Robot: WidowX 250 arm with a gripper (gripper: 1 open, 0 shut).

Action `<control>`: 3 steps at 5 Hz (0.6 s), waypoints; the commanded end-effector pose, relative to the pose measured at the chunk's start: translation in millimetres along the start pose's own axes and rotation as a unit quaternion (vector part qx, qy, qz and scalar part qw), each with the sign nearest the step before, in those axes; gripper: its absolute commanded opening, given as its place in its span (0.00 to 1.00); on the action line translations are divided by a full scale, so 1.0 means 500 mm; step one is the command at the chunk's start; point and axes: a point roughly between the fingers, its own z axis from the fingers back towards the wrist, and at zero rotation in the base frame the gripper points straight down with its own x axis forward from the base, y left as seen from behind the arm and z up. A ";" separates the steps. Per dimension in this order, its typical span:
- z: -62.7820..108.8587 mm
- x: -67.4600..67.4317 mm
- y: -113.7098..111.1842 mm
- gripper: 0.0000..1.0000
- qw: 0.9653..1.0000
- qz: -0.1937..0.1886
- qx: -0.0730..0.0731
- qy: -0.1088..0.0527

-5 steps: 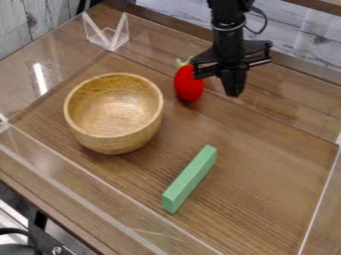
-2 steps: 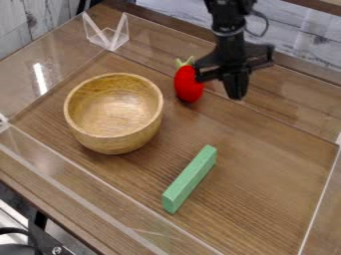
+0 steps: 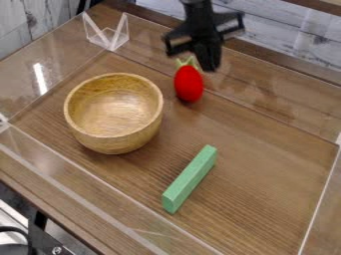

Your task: Move the red fruit to the left side of the table

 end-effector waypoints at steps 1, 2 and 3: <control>0.112 0.054 -0.005 0.00 0.998 -0.020 -0.041 -0.032; 0.102 0.056 0.007 0.00 0.999 -0.017 -0.029 -0.036; 0.061 0.037 0.022 1.00 0.999 -0.041 -0.011 -0.022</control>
